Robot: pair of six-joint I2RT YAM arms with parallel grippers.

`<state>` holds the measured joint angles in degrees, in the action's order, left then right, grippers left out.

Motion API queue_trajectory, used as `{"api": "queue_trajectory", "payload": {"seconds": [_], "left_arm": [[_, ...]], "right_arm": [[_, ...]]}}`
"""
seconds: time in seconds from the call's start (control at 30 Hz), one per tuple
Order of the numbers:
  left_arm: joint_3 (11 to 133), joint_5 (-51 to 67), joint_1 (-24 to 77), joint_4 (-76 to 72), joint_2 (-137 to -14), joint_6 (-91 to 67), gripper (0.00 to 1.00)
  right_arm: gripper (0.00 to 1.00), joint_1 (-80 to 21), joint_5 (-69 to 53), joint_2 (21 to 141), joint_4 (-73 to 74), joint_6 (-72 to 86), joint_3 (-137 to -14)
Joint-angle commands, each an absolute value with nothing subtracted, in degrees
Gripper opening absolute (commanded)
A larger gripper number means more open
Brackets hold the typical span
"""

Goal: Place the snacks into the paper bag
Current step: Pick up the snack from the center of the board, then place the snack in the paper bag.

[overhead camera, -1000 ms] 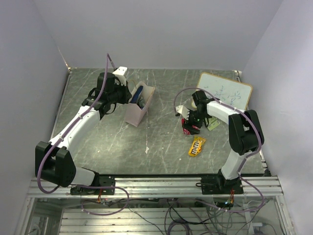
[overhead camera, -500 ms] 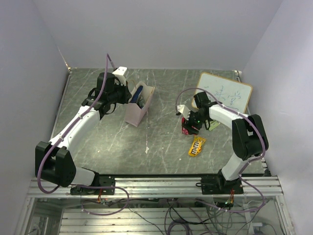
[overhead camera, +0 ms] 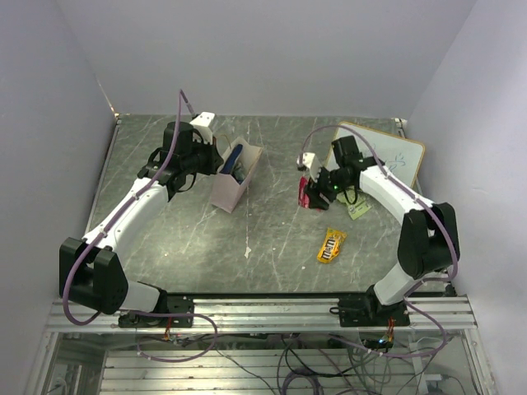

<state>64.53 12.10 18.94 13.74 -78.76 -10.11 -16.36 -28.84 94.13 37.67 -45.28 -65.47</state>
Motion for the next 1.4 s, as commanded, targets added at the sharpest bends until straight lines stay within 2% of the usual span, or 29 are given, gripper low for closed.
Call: {"api": "queue_trajectory", "payload": {"seconds": [0.0, 0.4, 0.8, 1.1, 1.37], "left_arm": [[64.9, 16.1, 18.5, 9.3, -78.1, -11.2, 0.07], [68.1, 20.2, 18.5, 11.1, -81.1, -16.0, 0.07], [67.3, 21.3, 18.5, 9.9, -80.4, -17.5, 0.07], [66.3, 21.3, 18.5, 9.6, -79.3, -17.7, 0.07], [65.9, 21.5, 18.5, 9.5, -78.9, -17.9, 0.07]], "right_arm": [[0.61, -16.2, -36.0, 90.5, 38.6, -38.6, -73.9], [0.61, -19.4, -45.1, 92.3, 29.7, -19.5, -92.6], [0.59, -26.6, -43.4, 99.3, 19.6, -7.1, -103.4], [0.58, -31.6, -40.9, 104.1, 15.4, -2.3, -105.1], [0.57, -32.5, -38.0, 104.0, 13.2, -1.0, -100.5]]}}
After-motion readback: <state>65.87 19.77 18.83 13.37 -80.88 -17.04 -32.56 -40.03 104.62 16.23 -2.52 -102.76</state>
